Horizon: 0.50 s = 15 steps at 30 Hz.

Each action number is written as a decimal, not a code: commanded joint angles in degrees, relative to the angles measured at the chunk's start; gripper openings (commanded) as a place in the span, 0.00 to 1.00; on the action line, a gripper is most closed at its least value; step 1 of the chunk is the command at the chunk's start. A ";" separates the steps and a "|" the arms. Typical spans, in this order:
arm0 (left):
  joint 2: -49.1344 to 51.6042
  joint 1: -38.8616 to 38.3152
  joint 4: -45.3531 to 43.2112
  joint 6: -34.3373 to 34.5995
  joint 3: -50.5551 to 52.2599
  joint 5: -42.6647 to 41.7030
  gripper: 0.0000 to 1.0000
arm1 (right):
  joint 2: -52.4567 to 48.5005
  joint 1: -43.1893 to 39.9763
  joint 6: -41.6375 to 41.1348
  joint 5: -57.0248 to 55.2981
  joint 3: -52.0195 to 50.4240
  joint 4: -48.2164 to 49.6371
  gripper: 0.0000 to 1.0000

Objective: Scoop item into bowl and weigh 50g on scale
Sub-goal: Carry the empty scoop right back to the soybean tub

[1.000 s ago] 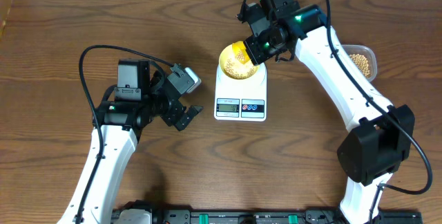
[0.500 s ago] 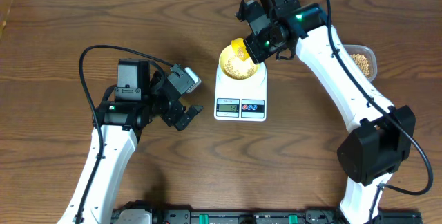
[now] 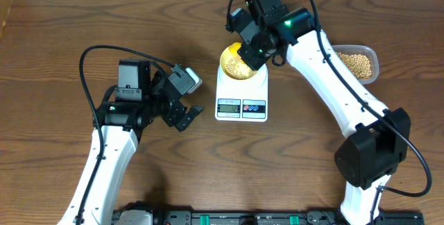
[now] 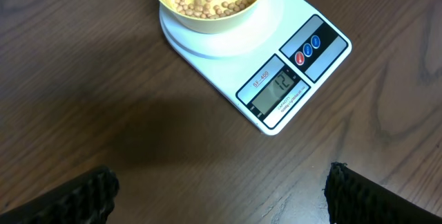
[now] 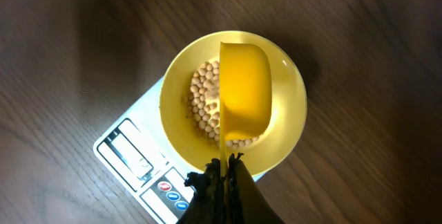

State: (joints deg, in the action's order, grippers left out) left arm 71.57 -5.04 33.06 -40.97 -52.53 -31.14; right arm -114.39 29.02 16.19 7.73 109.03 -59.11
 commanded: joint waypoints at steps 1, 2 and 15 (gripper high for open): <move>0.35 0.15 0.15 -1.01 -0.13 0.33 0.98 | -0.57 0.09 1.46 -1.20 1.66 -0.46 0.01; 0.35 0.15 0.15 -1.01 -0.13 0.33 0.98 | -0.57 0.09 1.46 -1.22 1.66 -0.55 0.01; 0.35 0.15 0.15 -1.01 -0.13 0.33 0.97 | -0.57 1.49 3.41 -5.84 2.60 -0.76 0.01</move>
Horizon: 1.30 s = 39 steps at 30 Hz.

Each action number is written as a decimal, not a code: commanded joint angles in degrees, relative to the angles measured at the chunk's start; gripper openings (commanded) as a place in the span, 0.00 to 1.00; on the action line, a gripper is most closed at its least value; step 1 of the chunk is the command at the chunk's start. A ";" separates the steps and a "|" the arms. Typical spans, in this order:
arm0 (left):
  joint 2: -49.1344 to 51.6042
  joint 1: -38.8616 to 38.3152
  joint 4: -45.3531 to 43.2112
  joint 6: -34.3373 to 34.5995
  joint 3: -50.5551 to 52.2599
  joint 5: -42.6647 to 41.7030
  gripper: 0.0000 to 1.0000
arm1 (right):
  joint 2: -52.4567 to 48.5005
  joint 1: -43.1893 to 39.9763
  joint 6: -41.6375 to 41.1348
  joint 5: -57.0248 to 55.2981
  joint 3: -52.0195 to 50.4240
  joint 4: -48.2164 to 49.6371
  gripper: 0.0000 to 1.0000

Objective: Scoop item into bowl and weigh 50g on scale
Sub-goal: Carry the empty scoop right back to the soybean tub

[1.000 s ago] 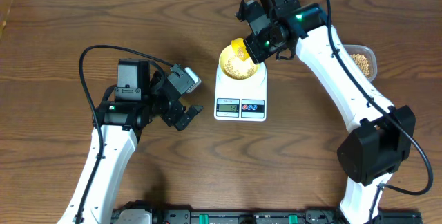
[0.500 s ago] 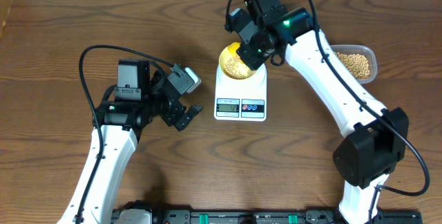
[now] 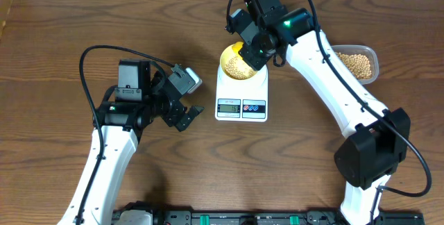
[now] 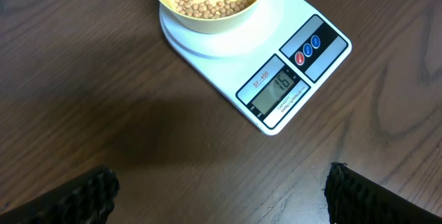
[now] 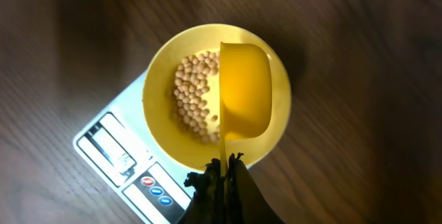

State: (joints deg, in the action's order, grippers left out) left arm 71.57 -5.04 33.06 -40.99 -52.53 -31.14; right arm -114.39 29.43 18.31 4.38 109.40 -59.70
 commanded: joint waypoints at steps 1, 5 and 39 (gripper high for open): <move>0.35 0.15 0.15 -0.98 -0.13 0.33 0.98 | -0.57 1.29 1.31 -2.82 2.60 -0.31 0.01; 0.35 0.15 0.15 -0.98 -0.13 0.33 0.97 | -0.57 0.98 -1.14 -2.67 4.55 -1.55 0.01; 0.35 0.15 0.15 -0.98 -0.13 0.33 0.98 | -0.83 -40.81 -11.87 4.11 15.41 -34.23 0.01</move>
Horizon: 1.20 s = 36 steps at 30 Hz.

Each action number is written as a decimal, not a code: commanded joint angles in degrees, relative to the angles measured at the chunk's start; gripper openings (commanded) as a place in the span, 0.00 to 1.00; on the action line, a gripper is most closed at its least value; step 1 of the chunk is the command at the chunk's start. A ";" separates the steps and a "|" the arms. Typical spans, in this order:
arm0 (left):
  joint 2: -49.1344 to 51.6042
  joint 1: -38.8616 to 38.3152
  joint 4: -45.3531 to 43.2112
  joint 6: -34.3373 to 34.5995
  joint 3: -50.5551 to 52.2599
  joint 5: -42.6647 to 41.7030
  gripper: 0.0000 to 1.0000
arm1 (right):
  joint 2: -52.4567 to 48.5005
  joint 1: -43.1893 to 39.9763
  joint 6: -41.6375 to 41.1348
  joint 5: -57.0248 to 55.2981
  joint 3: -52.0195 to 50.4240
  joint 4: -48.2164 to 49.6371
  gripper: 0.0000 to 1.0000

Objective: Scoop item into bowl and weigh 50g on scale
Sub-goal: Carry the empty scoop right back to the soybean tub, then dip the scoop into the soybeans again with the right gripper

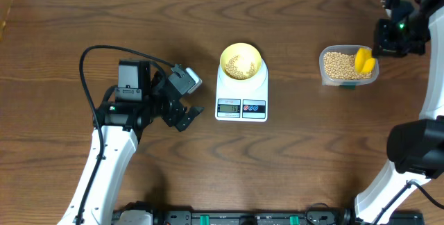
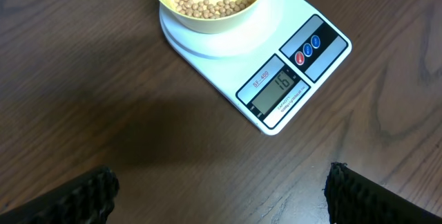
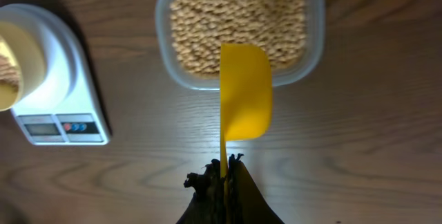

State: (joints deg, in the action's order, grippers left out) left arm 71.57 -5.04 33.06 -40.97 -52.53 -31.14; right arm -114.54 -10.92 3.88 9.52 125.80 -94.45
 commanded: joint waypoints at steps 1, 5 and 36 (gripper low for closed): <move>0.35 0.15 0.15 -1.01 -0.13 0.33 0.98 | -0.68 -0.46 2.82 -1.03 -1.60 1.03 0.01; 0.35 0.15 0.15 -1.01 -0.13 0.33 0.98 | -0.87 -0.42 2.91 -0.74 -4.92 3.98 0.01; 0.35 0.15 0.15 -1.01 -0.13 0.33 0.98 | -0.87 -0.48 3.39 10.62 -27.65 20.90 0.01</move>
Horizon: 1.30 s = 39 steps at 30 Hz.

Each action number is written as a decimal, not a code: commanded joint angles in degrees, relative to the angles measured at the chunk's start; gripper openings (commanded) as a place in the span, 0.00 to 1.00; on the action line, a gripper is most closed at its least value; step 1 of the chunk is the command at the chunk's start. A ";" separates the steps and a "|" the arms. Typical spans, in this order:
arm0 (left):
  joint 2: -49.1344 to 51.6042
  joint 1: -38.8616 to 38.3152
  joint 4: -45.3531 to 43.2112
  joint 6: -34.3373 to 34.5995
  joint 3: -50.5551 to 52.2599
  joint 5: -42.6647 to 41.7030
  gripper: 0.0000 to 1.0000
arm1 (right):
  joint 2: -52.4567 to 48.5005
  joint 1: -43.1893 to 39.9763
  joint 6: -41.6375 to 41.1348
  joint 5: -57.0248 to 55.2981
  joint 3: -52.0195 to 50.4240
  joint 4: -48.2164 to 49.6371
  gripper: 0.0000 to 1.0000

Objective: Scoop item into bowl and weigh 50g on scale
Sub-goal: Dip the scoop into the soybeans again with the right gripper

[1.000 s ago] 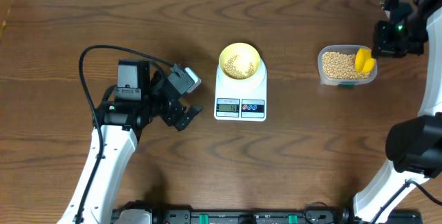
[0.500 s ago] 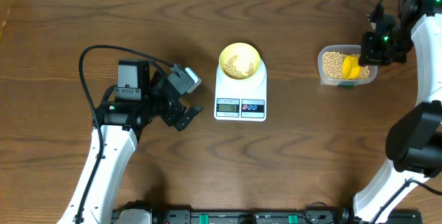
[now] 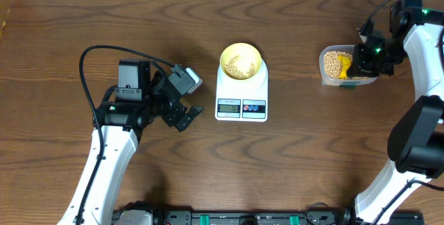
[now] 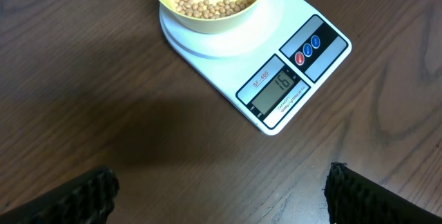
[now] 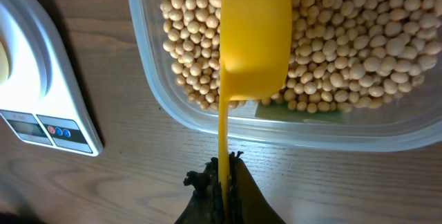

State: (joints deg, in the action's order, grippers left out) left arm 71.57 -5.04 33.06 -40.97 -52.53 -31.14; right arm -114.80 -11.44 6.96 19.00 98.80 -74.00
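A yellow bowl (image 3: 241, 62) with a layer of soybeans rests on the white scale (image 3: 241, 100), whose display (image 4: 280, 84) reads 16. At the far right a clear tub of soybeans (image 3: 333, 65) stands on the table. My right gripper (image 5: 224, 165) is shut on the thin handle of the yellow scoop (image 5: 253, 37), whose cup lies low over the beans inside the tub (image 5: 345, 58). My left gripper (image 4: 221, 189) is open, hovering left of the scale with nothing between its fingers (image 4: 76, 196).
Dark wooden table (image 3: 291, 162) all around. The left arm (image 3: 132, 107) sits left of the scale, its cable looping above it. The right arm (image 3: 423, 51) runs along the table's right edge.
My right gripper has come down and toward the tub, bringing the scoop from above the tub's near rim to low over the beans. The scale still reads 16. The left arm is unchanged.
The scoop was tipped over the bowl with the scale reading 12. Shortly after, the reading stood at 16 with more beans in the bowl. Then the right gripper held the scoop above the tub at the far right, and now it is down among the beans.
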 commanded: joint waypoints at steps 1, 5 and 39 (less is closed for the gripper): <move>0.35 0.15 0.15 -1.01 -0.13 0.33 0.98 | -0.61 -0.22 0.15 1.16 -0.66 0.55 0.01; 0.35 0.15 0.15 -1.01 -0.13 0.33 0.98 | -0.61 -2.27 0.17 4.83 -0.61 0.92 0.01; 0.35 0.15 0.15 -1.01 -0.13 0.33 0.98 | 3.48 -11.39 4.50 29.20 0.83 0.11 0.01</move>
State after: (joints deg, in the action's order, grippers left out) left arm 71.57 -5.04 33.06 -40.99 -52.53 -31.14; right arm -113.14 -22.55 9.15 40.62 98.52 -74.30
